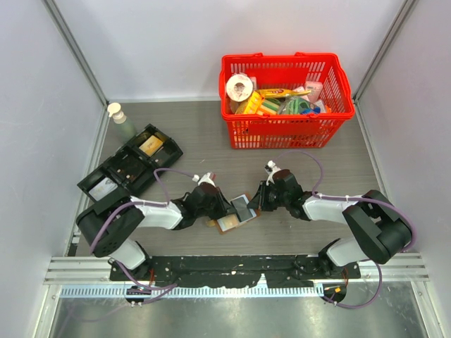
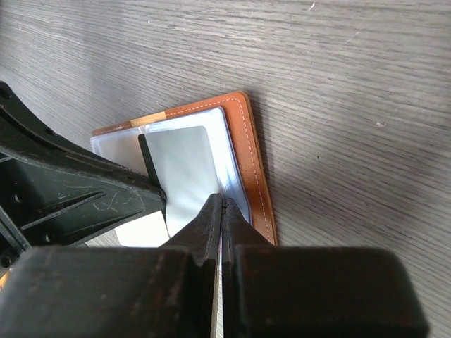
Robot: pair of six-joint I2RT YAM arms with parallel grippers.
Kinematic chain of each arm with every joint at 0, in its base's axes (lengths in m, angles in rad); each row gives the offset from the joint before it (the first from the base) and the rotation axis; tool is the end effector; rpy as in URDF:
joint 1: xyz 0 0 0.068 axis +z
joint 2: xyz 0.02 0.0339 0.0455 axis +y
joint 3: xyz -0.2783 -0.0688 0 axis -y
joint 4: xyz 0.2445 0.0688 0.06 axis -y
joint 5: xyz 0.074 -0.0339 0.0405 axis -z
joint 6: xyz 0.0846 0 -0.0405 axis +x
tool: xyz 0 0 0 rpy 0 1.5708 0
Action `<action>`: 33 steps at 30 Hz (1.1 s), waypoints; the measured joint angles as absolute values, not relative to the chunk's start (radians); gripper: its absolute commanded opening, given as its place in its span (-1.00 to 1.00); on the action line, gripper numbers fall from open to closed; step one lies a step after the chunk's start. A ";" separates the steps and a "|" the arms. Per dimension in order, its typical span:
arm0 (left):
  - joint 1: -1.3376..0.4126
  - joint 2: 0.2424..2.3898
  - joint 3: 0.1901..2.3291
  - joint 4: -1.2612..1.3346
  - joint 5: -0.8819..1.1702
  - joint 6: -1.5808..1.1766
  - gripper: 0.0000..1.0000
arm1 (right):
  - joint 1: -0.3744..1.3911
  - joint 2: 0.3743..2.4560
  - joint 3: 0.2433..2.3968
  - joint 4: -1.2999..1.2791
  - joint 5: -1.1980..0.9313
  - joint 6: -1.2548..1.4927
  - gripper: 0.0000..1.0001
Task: Take the credit cards out of the card holder
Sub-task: Remove the credit card from the card holder.
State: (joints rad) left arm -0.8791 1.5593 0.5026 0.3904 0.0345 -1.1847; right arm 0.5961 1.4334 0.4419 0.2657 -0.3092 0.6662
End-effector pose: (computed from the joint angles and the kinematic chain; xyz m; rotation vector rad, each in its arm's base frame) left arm 0.1980 -0.2436 0.1104 -0.3597 2.4734 -1.0643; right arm 0.2186 0.1794 0.1148 -0.0861 2.4655 0.9625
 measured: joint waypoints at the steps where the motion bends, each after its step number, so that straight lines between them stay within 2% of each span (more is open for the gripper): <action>1: -0.881 1.552 0.500 0.388 0.032 -1.185 -1.00 | 0.596 1.433 0.442 0.266 -0.309 0.667 -0.93; 14: -0.888 1.461 0.470 0.294 0.019 -1.171 -1.00 | 0.596 1.441 0.442 0.270 -0.316 0.684 -0.93; 17: -0.888 1.461 0.470 0.292 0.019 -1.171 -0.66 | 0.596 1.441 0.442 0.270 -0.317 0.684 -0.94; 20: -0.888 1.461 0.470 0.292 0.019 -1.172 -0.45 | 0.596 1.441 0.442 0.270 -0.317 0.684 -0.94; 26: -0.890 1.478 0.478 0.309 0.019 -1.175 -0.38 | 0.596 1.441 0.442 0.270 -0.318 0.684 -0.93; 29: -0.890 1.495 0.481 0.330 0.015 -1.180 -0.56 | 0.596 1.441 0.442 0.270 -0.318 0.684 -0.94; 32: -0.890 1.511 0.480 0.345 0.006 -1.192 -1.00 | 0.596 1.441 0.442 0.270 -0.319 0.684 -0.94; 33: -0.890 1.516 0.480 0.346 0.001 -1.195 -1.00 | 0.596 1.441 0.442 0.270 -0.319 0.684 -0.93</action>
